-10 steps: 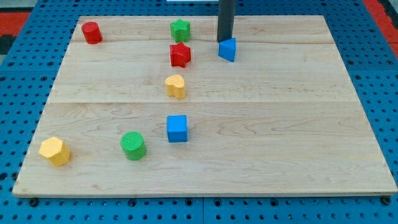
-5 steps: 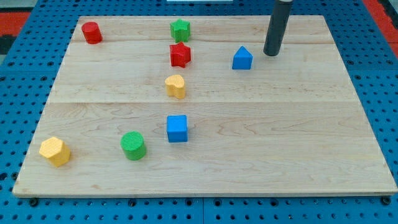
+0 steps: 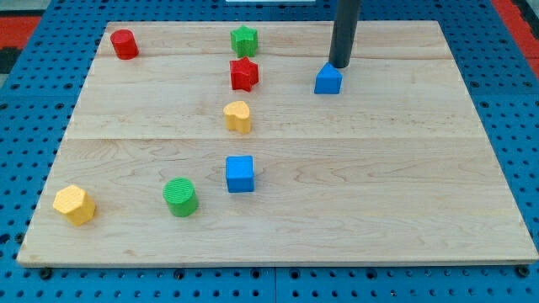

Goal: Place the triangle on top of the heart

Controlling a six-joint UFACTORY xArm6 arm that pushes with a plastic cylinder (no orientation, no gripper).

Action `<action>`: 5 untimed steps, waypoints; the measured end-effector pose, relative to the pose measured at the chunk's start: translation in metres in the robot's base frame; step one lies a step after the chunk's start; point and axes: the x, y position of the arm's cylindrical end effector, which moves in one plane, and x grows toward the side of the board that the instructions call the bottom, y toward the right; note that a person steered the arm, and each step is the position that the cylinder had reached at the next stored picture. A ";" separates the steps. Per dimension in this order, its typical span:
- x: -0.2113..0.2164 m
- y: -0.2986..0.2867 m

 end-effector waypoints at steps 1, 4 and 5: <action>0.004 -0.001; 0.024 -0.029; 0.033 0.000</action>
